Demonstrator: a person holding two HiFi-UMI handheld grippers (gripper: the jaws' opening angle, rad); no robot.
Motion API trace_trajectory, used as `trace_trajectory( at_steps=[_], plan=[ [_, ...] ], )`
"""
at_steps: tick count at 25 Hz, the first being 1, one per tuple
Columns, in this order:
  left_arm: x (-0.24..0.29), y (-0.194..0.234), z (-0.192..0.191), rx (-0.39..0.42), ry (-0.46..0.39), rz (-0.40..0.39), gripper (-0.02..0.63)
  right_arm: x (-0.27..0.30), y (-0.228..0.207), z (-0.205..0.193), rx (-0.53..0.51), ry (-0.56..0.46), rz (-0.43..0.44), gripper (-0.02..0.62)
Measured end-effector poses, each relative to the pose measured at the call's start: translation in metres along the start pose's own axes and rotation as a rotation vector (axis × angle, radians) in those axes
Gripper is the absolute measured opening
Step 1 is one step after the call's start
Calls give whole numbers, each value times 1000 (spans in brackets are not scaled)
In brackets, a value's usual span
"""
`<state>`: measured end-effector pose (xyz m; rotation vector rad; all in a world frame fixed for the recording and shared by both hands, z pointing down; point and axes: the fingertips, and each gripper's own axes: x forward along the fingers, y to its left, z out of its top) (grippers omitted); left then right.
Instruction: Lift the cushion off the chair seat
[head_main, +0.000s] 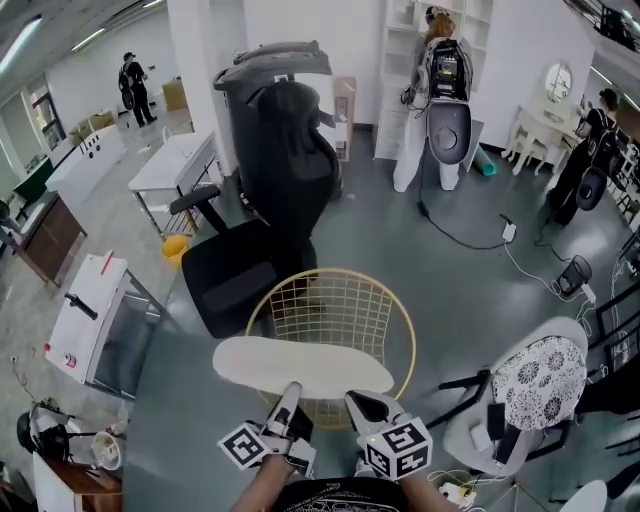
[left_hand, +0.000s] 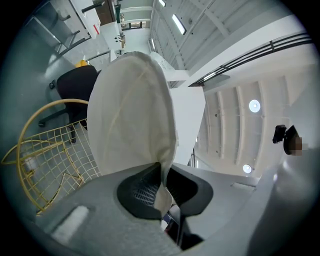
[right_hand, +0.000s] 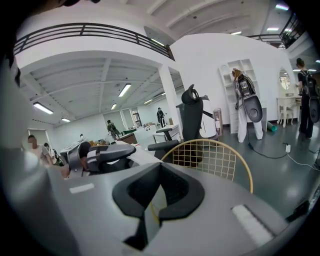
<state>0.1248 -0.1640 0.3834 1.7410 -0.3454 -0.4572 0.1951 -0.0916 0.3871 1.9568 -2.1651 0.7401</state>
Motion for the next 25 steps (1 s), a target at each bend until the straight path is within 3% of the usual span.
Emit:
trace_trajectory(
  at_steps=[25],
  plan=[
    [-6,-1,-4,-32,24,8,31,-2,10,-2,24,6,-20,0]
  ],
)
